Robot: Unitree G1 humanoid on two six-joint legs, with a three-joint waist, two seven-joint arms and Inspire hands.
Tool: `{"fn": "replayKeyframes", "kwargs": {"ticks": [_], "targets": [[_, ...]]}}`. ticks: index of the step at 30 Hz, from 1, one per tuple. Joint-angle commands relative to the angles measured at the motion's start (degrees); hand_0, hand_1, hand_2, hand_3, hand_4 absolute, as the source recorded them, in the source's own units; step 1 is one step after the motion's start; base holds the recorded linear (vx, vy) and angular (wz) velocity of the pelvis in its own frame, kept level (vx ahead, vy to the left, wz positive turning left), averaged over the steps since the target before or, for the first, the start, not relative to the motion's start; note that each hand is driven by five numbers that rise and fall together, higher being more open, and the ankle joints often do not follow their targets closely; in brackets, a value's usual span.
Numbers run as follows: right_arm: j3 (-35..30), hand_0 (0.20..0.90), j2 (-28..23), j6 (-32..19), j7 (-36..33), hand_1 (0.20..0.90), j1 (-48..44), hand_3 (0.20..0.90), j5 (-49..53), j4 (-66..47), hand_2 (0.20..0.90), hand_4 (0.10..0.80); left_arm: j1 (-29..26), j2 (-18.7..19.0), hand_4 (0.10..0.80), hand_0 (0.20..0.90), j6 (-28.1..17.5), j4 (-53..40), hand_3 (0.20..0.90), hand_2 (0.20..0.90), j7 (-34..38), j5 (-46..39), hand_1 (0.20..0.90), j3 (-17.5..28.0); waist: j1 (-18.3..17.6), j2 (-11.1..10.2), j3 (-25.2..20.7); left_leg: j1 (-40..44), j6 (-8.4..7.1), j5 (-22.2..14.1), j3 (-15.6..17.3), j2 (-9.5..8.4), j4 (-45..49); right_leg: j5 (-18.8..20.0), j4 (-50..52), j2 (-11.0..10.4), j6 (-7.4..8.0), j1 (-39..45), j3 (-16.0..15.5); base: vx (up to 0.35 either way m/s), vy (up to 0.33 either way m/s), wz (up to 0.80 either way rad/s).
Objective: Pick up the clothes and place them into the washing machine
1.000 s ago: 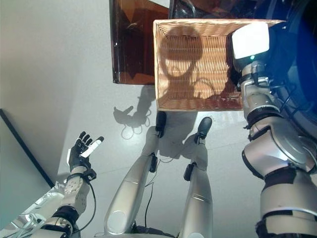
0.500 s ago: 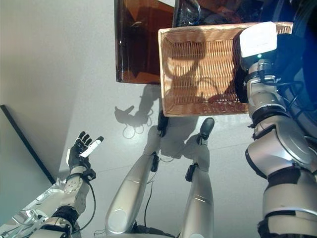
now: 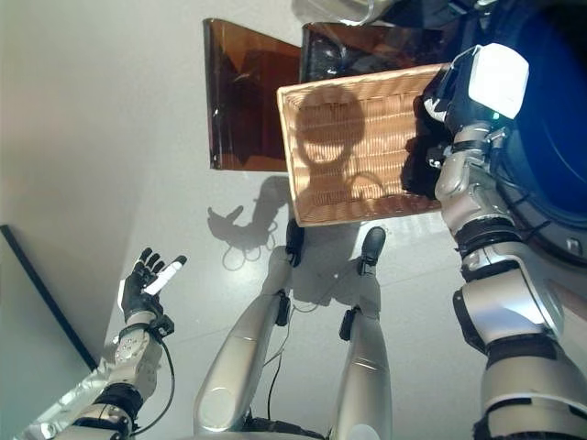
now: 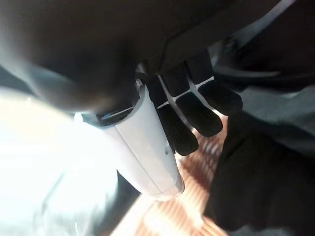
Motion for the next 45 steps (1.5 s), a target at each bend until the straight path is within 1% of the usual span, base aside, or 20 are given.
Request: {"fn": "replayKeyframes", "kwargs": {"ticks": [1, 9, 10, 13, 14, 16, 20, 24, 26, 27, 28, 29, 30, 31, 32, 34, 36, 37, 40, 45], "targets": [[-1.24, 0.2, -1.94, -6.8, -3.65, 0.2, 3.56, 0.2, 9.59, -4.6, 0.2, 0.3, 4.74, 2.89, 0.8, 0.9, -0.73, 4.34, 0.9, 0.9, 2.87, -0.41, 0.9, 3.56, -0.02, 2.93, -4.97, 2.61, -4.83, 0.07, -0.09, -0.56, -5.88, -5.55, 3.12, 2.32, 1.37, 3.08, -0.74, 0.055, -0.022, -0.01], [-10.57, 0.2, 2.92, -15.03, 1.99, 0.2, 14.48, 0.2, 26.58, -11.98, 0.2, 0.3, 5.55, 3.02, 0.8, 0.9, 1.54, 6.98, 0.9, 0.9, 2.21, 1.1, 0.9, 5.36, -0.96, 1.53, -7.52, 4.83, -4.5, -0.46, 0.11, -0.58, -5.88, -6.1, 2.6, 2.56, 1.27, 5.97, -0.82, 0.048, -0.028, -0.03], [-13.02, 0.2, 4.74, -18.12, 4.79, 0.2, 16.78, 0.2, 34.04, -13.4, 0.2, 0.3, 5.74, 3.01, 0.8, 0.9, 2.13, 7.3, 0.9, 0.9, 1.85, 1.06, 0.9, 5.71, -1.1, 1.25, -8.09, 5.42, -4.46, -0.66, 0.22, -0.6, -5.88, -6.28, 2.39, 2.62, 1.31, 6.63, -0.67, 0.023, -0.012, -0.05], [-14.75, 0.2, 6.55, -21.16, 9.07, 0.2, 18.56, 0.2, 43.74, -15.02, 0.2, 0.3, 5.74, 2.93, 0.8, 0.9, 2.7, 8.18, 0.9, 0.9, 1.56, 1.3, 0.9, 5.85, -1.11, 1.02, -8.75, 6.12, -4.41, -1.17, 0.36, -0.63, -5.88, -6.79, 2.28, 2.71, 1.28, 7.45, -0.65, 0.041, -0.02, -0.08], [-14.79, 0.2, 6.51, -21.19, 9.18, 0.2, 18.54, 0.2, 43.85, -14.98, 0.2, 0.3, 5.71, 2.94, 0.8, 0.9, 2.71, 8.18, 0.9, 0.9, 1.55, 1.3, 0.9, 5.84, -1.12, 1.0, -8.79, 5.91, -4.39, -0.91, 0.33, -0.65, -5.88, -6.57, 2.23, 2.69, 1.27, 7.28, -0.68, 0.031, -0.015, -0.06], [-16.51, 0.2, 8.33, -23.44, 12.75, 0.2, 19.87, 0.2, 52.99, -16.49, 0.2, 0.3, 5.93, 2.59, 0.8, 0.9, 3.06, 8.39, 0.9, 0.9, 1.18, 1.03, 0.9, 5.51, -1.11, 1.12, -9.24, 6.33, -4.34, -1.09, 0.37, -0.67, -5.88, -6.69, 2.17, 2.66, 1.25, 7.65, -0.62, 0.015, -0.001, 0.0], [-17.77, 0.2, 10.63, -24.88, 17.42, 0.2, 20.29, 0.2, 63.94, -17.52, 0.2, 0.3, 5.96, 2.05, 0.8, 0.9, 3.74, 9.09, 0.9, 0.9, 0.78, 0.66, 0.9, 4.99, -1.0, 1.42, -9.62, 6.72, -4.26, -1.24, 0.57, -0.74, -5.88, -6.87, 2.08, 2.8, 1.2, 8.04, -0.49, 0.017, -0.002, 0.0], [-18.57, 0.2, 11.83, -25.86, 19.39, 0.2, 20.88, 0.2, 68.37, -19.05, 0.2, 0.3, 6.15, 1.54, 0.8, 0.9, 3.92, 9.3, 0.9, 0.9, 0.44, 0.31, 0.9, 4.38, -0.91, 1.53, -9.95, 6.77, -4.18, -1.17, 0.77, -0.73, -5.88, -6.83, 1.95, 2.92, 1.15, 8.13, -0.32, -0.002, -0.011, -0.05], [-17.62, 0.2, 10.7, -24.52, 17.13, 0.2, 21.62, 0.2, 60.99, -20.01, 0.2, 0.3, 6.23, 1.44, 0.8, 0.9, 3.95, 9.32, 0.9, 0.9, 0.3, 0.38, 0.9, 4.32, -0.82, 1.51, -9.99, 7.17, -4.13, -1.44, 0.81, -0.65, -5.88, -7.11, 2.07, 2.96, 1.22, 8.38, -0.24, 0.0, 0.0, 0.0], [-17.62, 0.2, 10.73, -24.48, 16.99, 0.2, 21.6, 0.2, 60.86, -20.11, 0.2, 0.3, 6.19, 1.43, 0.8, 0.9, 3.95, 9.32, 0.9, 0.9, 0.31, 0.38, 0.9, 4.35, -0.85, 1.51, -10.02, 6.95, -4.11, -1.18, 0.78, -0.66, -5.88, -6.89, 2.03, 2.95, 1.21, 8.2, -0.27, 0.0, 0.0, 0.0], [-16.88, 0.2, 9.37, -22.31, 13.2, 0.2, 21.97, 0.2, 51.9, -19.99, 0.2, 0.3, 6.12, 1.44, 0.8, 0.9, 3.82, 9.3, 0.9, 0.9, 0.48, 0.48, 0.9, 4.61, -0.78, 1.49, -10.14, 6.87, -4.07, -1.12, 0.71, -0.67, -5.88, -6.89, 2.1, 2.95, 1.22, 8.04, -0.33, 0.0, 0.0, 0.0], [-14.35, 0.453, 4.68, -16.57, 7.07, 0.453, 21.66, 0.453, 31.58, -19.54, 0.453, 0.48, 6.06, 1.83, 0.8, 0.9, 3.18, 9.15, 0.9, 0.9, 0.63, 1.54, 0.9, 4.97, -0.48, 1.51, -10.11, 6.85, -4.02, -1.21, 0.61, -0.73, -5.88, -7.12, 2.2, 2.96, 1.3, 8.02, -0.13, -0.019, -0.035, 0.0], [-13.32, 0.9, 2.45, -13.05, 2.88, 0.9, 21.63, 0.9, 20.61, -19.09, 0.9, 0.8, 6.18, 1.89, 0.8, 0.9, 2.57, 8.45, 0.9, 0.9, 0.9, 2.32, 0.9, 5.16, -0.32, 1.61, -9.98, 6.66, -3.95, -1.18, 0.47, -0.83, -5.88, -7.04, 2.11, 2.88, 1.38, 7.97, -0.16, 0.0, 0.0, 0.0], [-13.3, 0.9, 2.5, -12.95, 2.75, 0.9, 21.59, 0.9, 20.46, -19.18, 0.9, 0.8, 6.15, 1.85, 0.8, 0.9, 2.57, 8.42, 0.9, 0.9, 0.94, 2.35, 0.9, 5.21, -0.39, 1.63, -10.01, 6.45, -3.93, -0.94, 0.43, -0.84, -5.88, -6.83, 2.07, 2.87, 1.37, 7.8, -0.2, -0.037, -0.021, -0.02], [-11.35, 0.9, -0.88, -9.81, 0.64, 0.9, 20.63, 0.9, 10.17, -17.81, 0.9, 0.8, 6.5, 2.07, 0.8, 0.9, 1.68, 6.87, 0.9, 0.9, 1.03, 3.63, 0.9, 4.78, -0.06, 1.69, -9.71, 6.37, -3.89, -1.08, 0.34, -0.98, -5.88, -6.85, 1.94, 2.82, 1.54, 7.79, -0.26, -0.05, -0.02, -0.02], [-6.6, 0.9, -4.32, -5.1, -1.36, 0.9, 19.25, 0.9, -2.22, -15.0, 0.9, 0.8, 6.58, 2.29, 0.8, 0.9, 0.97, 6.1, 0.9, 0.9, 0.85, 4.36, 0.9, 4.45, 0.26, 1.51, -9.49, 5.92, -3.86, -0.9, 0.01, -0.99, -5.88, -6.58, 1.67, 2.77, 1.66, 7.54, -0.51, -0.032, -0.032, 0.04], [-5.52, 0.9, -5.76, -4.27, -2.32, 0.9, 18.21, 0.9, -5.82, -14.15, 0.9, 0.8, 7.0, 2.45, 0.8, 0.9, 0.66, 5.54, 0.9, 0.9, 0.76, 4.88, 0.9, 4.59, 0.21, 1.59, -9.4, 5.58, -3.82, -0.6, -0.17, -0.99, -5.88, -6.31, 1.55, 2.74, 1.69, 7.26, -0.68, -0.021, -0.012, 0.08], [-1.24, 0.9, -8.87, -1.0, -1.75, 0.9, 16.21, 0.9, -14.28, -11.23, 0.9, 0.8, 7.28, 2.7, 0.8, 0.9, 0.43, 5.44, 0.9, 0.9, 0.13, 4.81, 0.9, 4.94, 0.46, 1.61, -9.28, 5.43, -3.92, -0.46, -0.46, -1.08, -5.88, -6.2, 1.52, 2.76, 1.67, 6.96, -0.69, 0.0, 0.0, 0.0], [3.42, 0.9, -11.32, 2.16, -2.58, 0.9, 13.5, 0.9, -20.77, -5.16, 0.9, 0.8, 7.14, 2.78, 0.8, 0.9, 0.22, 5.39, 0.9, 0.9, -0.37, 4.95, 0.9, 4.3, 0.89, 1.57, -8.97, 5.3, -4.06, -0.56, -0.59, -1.16, -5.88, -6.21, 1.49, 2.64, 1.73, 6.81, -0.68, -0.007, 0.006, -0.02], [9.5, 0.9, -12.55, 5.67, -1.3, 0.9, 8.21, 0.9, -25.79, 0.55, 0.9, 0.8, 6.76, 2.44, 0.8, 0.9, 0.09, 5.87, 0.9, 0.9, -0.46, 4.29, 0.9, 3.57, 1.17, 1.68, -8.03, 4.33, -4.21, 0.08, -0.86, -1.22, -5.88, -5.7, 1.4, 2.58, 1.7, 5.87, -0.81, -0.019, 0.005, 0.03]]}}
